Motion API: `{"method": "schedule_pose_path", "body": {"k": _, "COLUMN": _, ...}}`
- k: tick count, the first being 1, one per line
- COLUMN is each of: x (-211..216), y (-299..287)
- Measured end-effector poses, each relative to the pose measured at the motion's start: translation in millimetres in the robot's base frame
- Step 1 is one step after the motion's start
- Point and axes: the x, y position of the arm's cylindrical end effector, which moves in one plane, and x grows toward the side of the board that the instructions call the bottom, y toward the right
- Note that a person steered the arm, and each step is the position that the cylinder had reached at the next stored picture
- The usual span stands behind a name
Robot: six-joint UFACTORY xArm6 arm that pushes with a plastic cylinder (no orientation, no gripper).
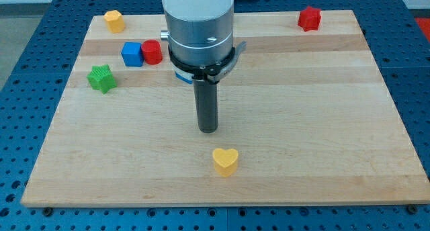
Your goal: Keep arm diagonally left above yellow heart
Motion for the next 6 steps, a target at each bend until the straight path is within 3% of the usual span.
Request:
{"method": "schedule_pose_path", "body": {"k": 4, "x": 0, "y": -28}}
{"method": "schedule_pose_path", "body": {"k": 6, "x": -4, "y": -78}}
